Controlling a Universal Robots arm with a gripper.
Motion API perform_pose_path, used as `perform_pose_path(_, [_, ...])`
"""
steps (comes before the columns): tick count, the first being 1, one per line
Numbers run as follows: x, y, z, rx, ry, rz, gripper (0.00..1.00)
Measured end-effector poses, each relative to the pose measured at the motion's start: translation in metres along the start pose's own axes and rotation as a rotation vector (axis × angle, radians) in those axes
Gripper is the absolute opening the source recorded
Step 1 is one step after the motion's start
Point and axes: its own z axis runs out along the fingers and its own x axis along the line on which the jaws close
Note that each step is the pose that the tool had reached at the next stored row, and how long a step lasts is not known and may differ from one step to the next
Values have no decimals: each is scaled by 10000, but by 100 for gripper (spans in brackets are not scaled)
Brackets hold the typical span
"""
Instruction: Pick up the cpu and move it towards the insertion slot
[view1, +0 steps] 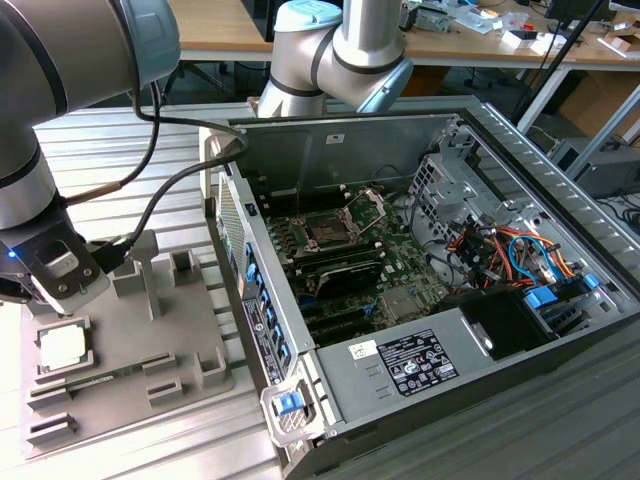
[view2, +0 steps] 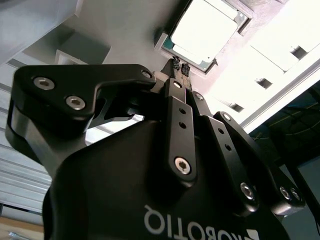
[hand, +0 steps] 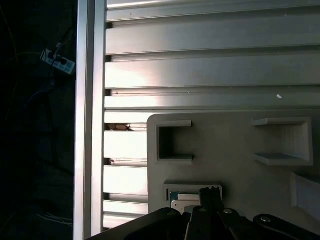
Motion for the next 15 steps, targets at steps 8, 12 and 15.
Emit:
perform_pose_path(8, [0, -2, 17, 0, 0, 0, 11])
perform_pose_path(12, [0, -3, 23, 0, 0, 0, 11])
perform_pose_path(15, [0, -3, 28, 0, 0, 0, 11])
